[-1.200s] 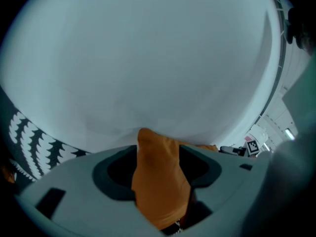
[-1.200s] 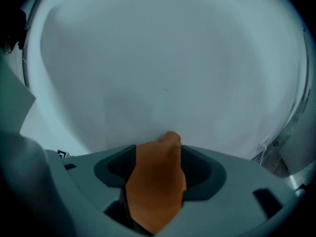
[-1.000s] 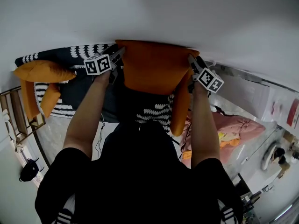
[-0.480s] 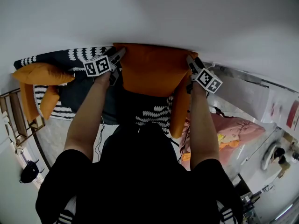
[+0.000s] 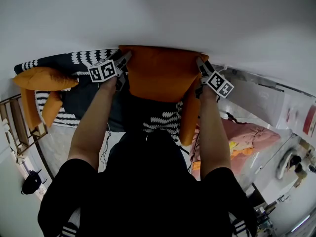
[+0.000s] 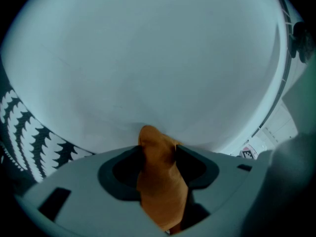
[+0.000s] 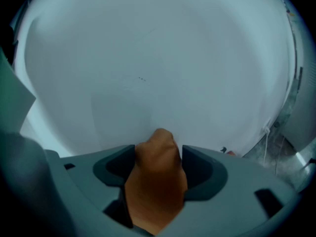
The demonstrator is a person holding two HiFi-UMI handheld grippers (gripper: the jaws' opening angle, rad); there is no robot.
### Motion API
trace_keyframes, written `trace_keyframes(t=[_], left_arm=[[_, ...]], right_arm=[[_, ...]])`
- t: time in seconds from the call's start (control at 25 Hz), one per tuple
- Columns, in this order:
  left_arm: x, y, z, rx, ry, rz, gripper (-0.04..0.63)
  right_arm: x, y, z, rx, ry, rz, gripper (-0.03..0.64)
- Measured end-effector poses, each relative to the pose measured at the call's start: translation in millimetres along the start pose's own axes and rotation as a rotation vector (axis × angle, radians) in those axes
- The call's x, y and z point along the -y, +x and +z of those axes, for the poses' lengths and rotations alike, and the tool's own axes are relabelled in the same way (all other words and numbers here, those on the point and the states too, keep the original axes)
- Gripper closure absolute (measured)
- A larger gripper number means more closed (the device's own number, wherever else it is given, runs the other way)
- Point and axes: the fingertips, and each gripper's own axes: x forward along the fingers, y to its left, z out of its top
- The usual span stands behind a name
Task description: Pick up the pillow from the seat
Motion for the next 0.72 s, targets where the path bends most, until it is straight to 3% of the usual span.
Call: trace_keyframes(t=[0.16,0.72], left_arm=[[0.1,1.2,-1.0,-0.003,0.009,-0.001,0.394],[5.2,-0.8,-2.7,-0.019,0.018,-0.034,0.442]], right_arm=[[2.0,3.8,-0.9,0.01,0.041,0.019,0.318],[-3.4,6.3,-3.5,-0.002,0.018,0.032,0.373]])
